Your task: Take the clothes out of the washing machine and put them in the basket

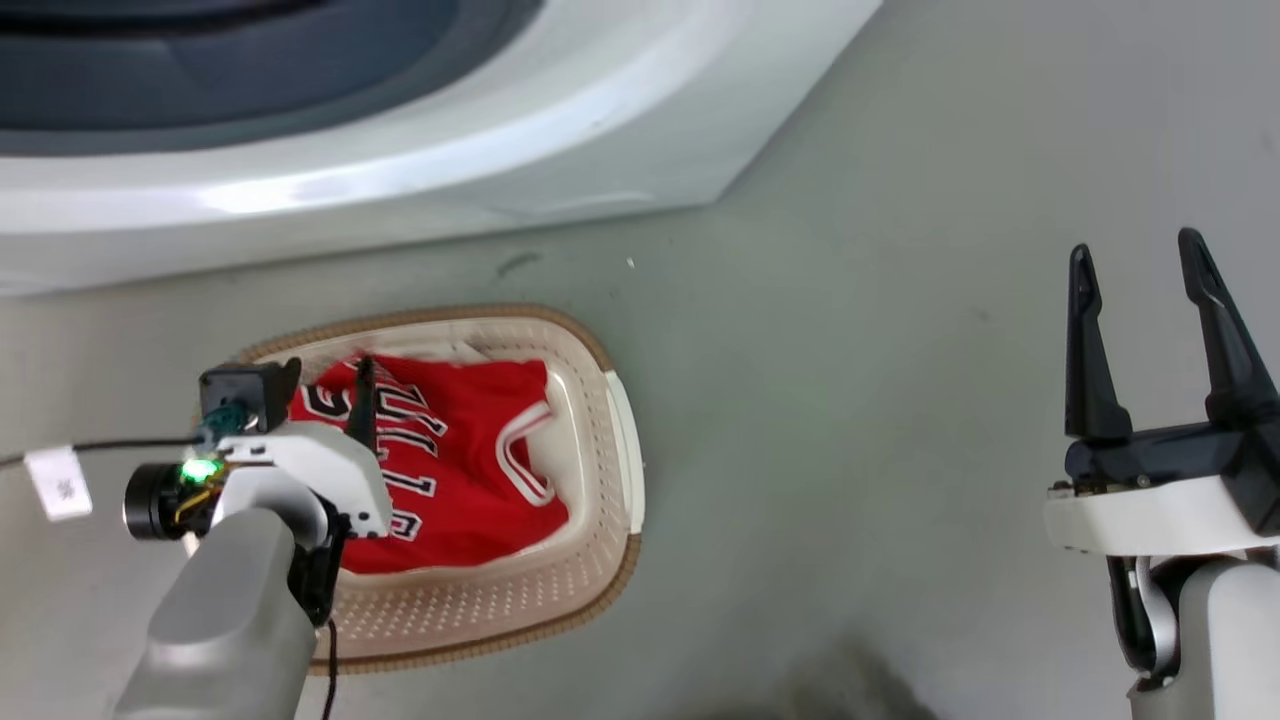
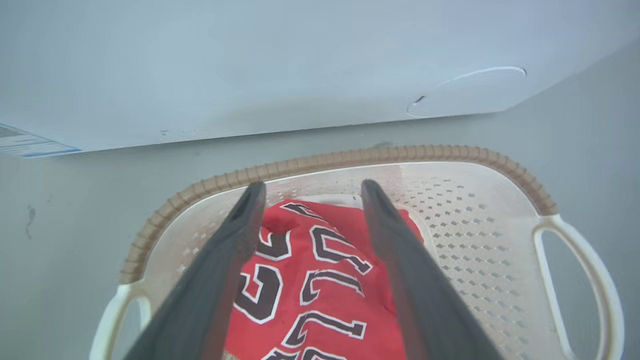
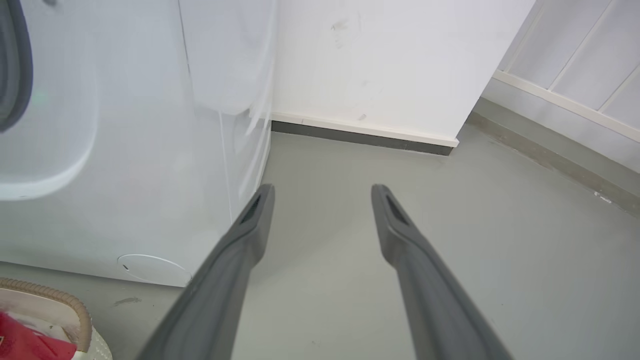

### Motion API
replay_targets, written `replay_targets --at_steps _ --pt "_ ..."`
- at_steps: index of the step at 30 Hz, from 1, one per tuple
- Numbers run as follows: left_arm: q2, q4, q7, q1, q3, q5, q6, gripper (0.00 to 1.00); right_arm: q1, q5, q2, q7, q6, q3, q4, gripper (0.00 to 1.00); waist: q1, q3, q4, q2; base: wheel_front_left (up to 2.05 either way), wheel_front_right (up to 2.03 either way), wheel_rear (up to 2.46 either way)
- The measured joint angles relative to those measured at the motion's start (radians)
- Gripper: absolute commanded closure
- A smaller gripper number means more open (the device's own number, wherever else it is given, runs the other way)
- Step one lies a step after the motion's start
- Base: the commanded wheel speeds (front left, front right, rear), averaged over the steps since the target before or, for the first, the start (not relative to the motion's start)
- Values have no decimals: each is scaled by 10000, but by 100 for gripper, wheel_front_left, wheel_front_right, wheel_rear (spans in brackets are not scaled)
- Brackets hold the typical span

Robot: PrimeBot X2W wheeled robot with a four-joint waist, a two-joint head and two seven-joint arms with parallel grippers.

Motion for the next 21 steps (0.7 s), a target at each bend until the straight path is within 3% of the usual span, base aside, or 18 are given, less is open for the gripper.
replay_targets --at_steps 6,14,21 --pt "-184 -2209 0 1329 1429 324 6 0 392 -238 0 0 0 -142 221 0 -1 -1380 364 0 0 0 0" --pt "-959 -5532 0 3258 3603 1239 -132 0 1037 -334 0 0 0 -217 437 0 -2 -3169 881 0 0 0 0" --pt "-1737 -7835 0 4755 4326 2529 -541 0 1600 -355 0 0 0 -199 558 0 -3 -4427 1248 0 0 0 0"
